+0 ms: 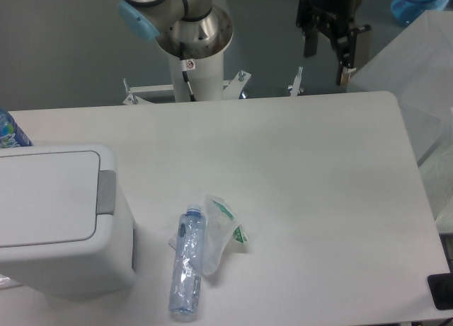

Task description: Open the trash can

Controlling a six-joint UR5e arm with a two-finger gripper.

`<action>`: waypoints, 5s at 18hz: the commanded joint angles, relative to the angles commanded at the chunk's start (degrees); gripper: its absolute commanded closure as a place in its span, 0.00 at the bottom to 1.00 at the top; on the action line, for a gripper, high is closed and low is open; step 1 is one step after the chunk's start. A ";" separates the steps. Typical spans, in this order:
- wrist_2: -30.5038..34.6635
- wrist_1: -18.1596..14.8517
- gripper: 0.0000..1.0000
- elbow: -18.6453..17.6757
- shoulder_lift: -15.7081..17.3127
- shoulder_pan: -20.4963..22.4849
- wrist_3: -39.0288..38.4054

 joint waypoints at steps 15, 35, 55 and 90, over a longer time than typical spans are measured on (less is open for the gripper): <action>-10.45 5.61 0.00 0.35 -3.24 -4.47 -28.87; -11.60 27.42 0.00 0.17 -13.71 -25.22 -97.45; -12.39 27.60 0.00 -1.32 -13.36 -29.18 -100.20; -12.30 28.21 0.00 -3.52 -13.89 -30.23 -100.20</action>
